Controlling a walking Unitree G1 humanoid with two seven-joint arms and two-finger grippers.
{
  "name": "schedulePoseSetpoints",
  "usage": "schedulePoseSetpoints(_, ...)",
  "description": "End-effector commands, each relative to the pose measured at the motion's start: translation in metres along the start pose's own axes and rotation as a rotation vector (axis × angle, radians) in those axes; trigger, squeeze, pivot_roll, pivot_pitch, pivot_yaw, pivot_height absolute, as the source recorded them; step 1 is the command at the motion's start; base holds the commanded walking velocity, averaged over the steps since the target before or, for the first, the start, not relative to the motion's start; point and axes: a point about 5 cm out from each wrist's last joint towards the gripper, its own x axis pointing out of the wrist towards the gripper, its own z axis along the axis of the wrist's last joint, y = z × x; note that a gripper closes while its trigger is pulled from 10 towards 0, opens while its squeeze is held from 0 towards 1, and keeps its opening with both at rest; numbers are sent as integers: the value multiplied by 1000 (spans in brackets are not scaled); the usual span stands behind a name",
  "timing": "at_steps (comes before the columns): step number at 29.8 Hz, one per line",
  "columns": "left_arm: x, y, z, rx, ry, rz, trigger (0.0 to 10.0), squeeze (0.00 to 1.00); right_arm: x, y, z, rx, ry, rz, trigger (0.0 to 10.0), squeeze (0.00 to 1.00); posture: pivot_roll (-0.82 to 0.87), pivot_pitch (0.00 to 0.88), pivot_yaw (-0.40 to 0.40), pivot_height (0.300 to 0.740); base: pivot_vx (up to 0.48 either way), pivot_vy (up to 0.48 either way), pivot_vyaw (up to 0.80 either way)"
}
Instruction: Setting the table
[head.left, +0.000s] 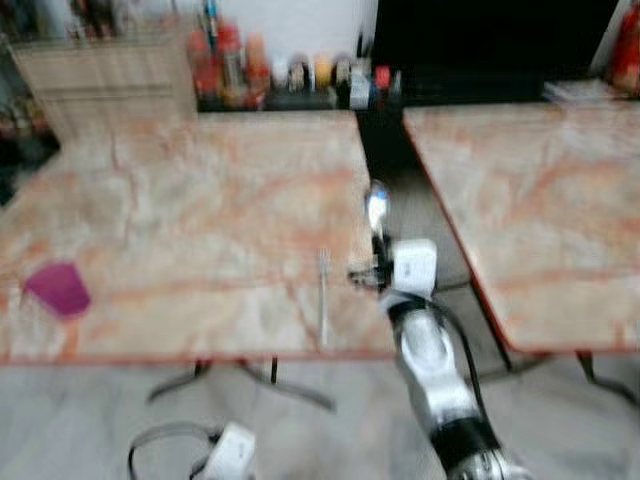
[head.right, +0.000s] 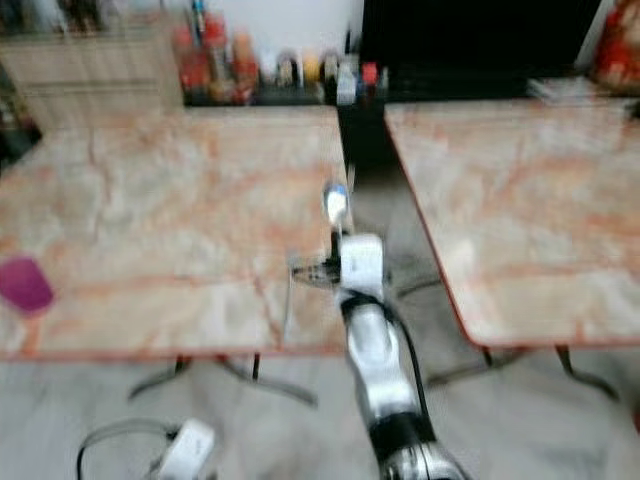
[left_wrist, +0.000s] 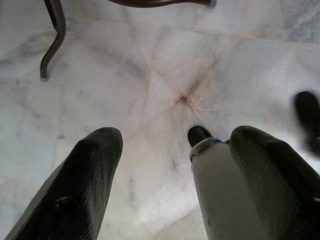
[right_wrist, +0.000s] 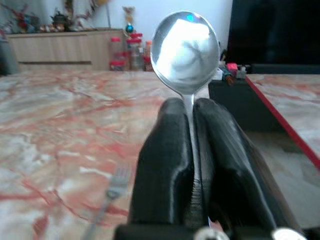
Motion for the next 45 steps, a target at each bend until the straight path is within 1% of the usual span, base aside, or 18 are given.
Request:
schedulePoseSetpoints(1,1,-5,1,-10,2,-14,10000,0,0,-7,2,-17,-5,-15,10000,0,-27,0,37,740,0,-409,0)
schedulePoseSetpoints(6,1,-3,2,-6,-1,-13,10000,0,-1,-7,-1,-18,10,-26,10000,0,-22,0,46,740,0,-406,0)
schedulePoseSetpoints(10,1,-4,3,-1,-4,-17,10000,0,-2,-7,0,-15,10,-26,10000,0,-16,0,42,740,0,-404,0)
schedulePoseSetpoints(17,1,-3,4,-7,-6,-15,10000,0,-2,-4,2,-15,2,-26,10000,0,-21,0,61,740,0,-403,0)
schedulePoseSetpoints(22,1,-2,4,-11,-6,-14,10000,0,-2,-4,4,-40,-11,-26,10000,0,-24,0,67,740,0,-404,0)
schedulePoseSetpoints(23,1,-2,4,-11,-7,-15,10000,0,-2,-6,3,-63,4,-33,10000,0,-26,0,67,740,0,-405,525)
schedulePoseSetpoints(25,1,-3,4,-12,-7,-16,10000,0,-2,-7,4,-32,-4,-42,10000,0,-26,0,67,740,0,-401,0)
schedulePoseSetpoints(27,1,-3,4,-13,-7,-17,10000,0,-2,-8,4,-46,-4,-43,10000,0,-27,0,66,740,0,-403,0)
schedulePoseSetpoints(45,1,-3,4,-14,-8,-18,10000,0,-3,-9,3,-33,8,-58,10000,0,-28,0,70,740,0,-403,0)
